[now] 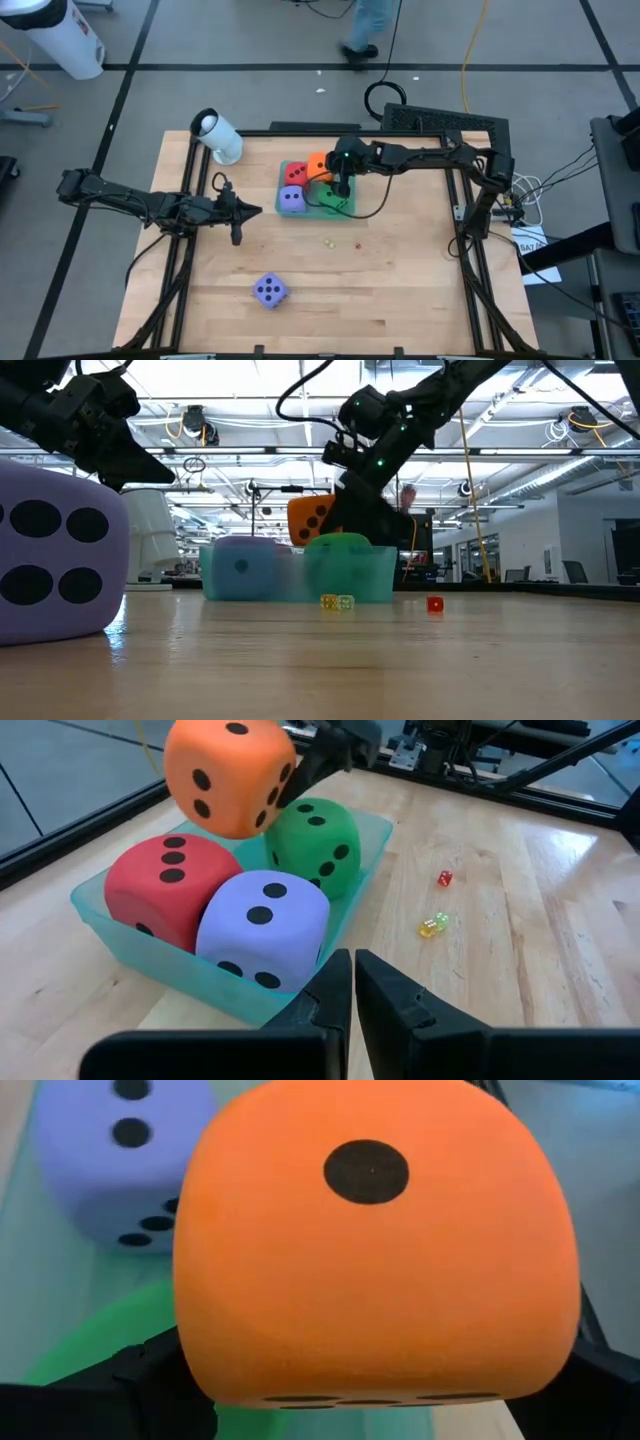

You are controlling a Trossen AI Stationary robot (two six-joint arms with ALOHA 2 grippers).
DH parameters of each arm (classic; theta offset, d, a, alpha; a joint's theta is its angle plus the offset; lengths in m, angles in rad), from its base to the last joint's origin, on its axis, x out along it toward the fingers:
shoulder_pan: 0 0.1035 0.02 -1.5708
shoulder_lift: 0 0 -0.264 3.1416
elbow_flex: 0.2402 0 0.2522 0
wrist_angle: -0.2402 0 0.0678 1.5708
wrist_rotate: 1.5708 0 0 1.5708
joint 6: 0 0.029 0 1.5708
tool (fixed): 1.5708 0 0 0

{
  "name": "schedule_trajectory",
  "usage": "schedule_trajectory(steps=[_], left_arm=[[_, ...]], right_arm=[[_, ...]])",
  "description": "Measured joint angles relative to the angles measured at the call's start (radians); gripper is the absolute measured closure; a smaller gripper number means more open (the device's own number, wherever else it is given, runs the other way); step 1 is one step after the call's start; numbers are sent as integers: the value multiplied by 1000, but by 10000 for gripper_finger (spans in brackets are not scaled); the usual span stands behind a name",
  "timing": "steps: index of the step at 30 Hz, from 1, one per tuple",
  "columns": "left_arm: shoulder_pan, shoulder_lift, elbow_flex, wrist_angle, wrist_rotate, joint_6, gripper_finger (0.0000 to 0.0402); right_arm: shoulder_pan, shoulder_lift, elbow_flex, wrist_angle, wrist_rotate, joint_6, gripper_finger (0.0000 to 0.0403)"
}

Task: Pick & Place Dice
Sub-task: Put the large orange dice into the light blue bin

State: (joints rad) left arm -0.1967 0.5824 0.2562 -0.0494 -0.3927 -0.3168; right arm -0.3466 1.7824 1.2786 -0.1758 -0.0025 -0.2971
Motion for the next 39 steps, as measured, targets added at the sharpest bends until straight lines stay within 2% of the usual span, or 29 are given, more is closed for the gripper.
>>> schedule_trajectory(steps=[7,12,23,27,32,39], left_arm=[[0,0,0,-1,1,0,376],[0,0,0,-2,1,0,376],[0,0,0,-1,2,-2,376],[1,6,0,44,-4,-68,376],[32,124,7,219,-16,-78,393],[189,462,152,339,-17,-47,397]], right_arm=[[-18,16,1,34,0,4,6],[-10,6,0,32,-80,5,4],[-26,7,0,-3,-94,4,3],[-35,7,0,-20,-107,19,3],[-33,7,0,-8,-106,-12,3],[-32,7,0,-14,-135,-44,3]])
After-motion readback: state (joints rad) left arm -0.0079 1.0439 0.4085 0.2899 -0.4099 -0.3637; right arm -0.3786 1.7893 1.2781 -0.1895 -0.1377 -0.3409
